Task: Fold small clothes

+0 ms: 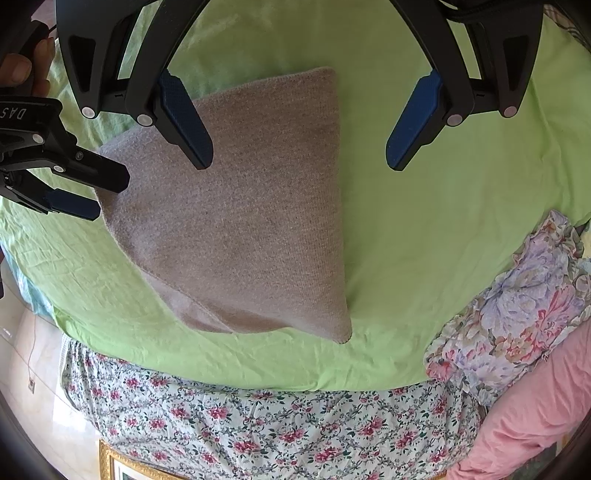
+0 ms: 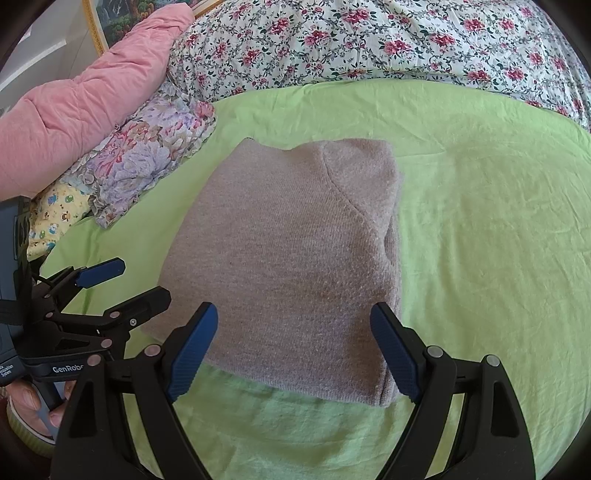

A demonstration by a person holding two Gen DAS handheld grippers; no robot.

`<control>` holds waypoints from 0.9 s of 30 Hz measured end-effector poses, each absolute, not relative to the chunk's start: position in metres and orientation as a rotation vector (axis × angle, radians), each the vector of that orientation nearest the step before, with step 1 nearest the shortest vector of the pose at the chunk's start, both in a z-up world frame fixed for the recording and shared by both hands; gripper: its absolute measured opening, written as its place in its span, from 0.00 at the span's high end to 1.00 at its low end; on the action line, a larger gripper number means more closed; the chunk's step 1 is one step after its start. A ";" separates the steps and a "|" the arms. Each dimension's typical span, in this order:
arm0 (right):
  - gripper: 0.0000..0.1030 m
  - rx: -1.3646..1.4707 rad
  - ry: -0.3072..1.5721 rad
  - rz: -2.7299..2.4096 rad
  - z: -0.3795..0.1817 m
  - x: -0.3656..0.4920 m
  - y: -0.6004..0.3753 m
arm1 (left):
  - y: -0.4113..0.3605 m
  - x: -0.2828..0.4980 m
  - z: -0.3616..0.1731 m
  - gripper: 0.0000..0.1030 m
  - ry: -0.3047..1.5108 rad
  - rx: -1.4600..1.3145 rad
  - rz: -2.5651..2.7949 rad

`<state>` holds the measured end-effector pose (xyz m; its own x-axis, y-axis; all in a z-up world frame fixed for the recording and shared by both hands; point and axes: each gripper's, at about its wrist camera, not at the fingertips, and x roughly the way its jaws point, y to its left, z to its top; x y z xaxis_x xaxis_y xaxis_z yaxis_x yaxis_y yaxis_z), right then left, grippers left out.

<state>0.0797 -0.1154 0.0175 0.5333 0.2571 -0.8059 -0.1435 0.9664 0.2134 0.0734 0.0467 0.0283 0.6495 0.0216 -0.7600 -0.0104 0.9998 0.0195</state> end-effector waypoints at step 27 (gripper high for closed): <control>0.17 0.130 0.971 0.239 0.020 0.082 -0.115 | 0.050 0.076 0.029 0.08 0.860 0.003 0.023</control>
<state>0.0820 -0.1153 0.0202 0.5411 0.2586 -0.8002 -0.1424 0.9660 0.2159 0.0760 0.0502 0.0293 0.6526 0.0215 -0.7574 -0.0195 0.9997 0.0116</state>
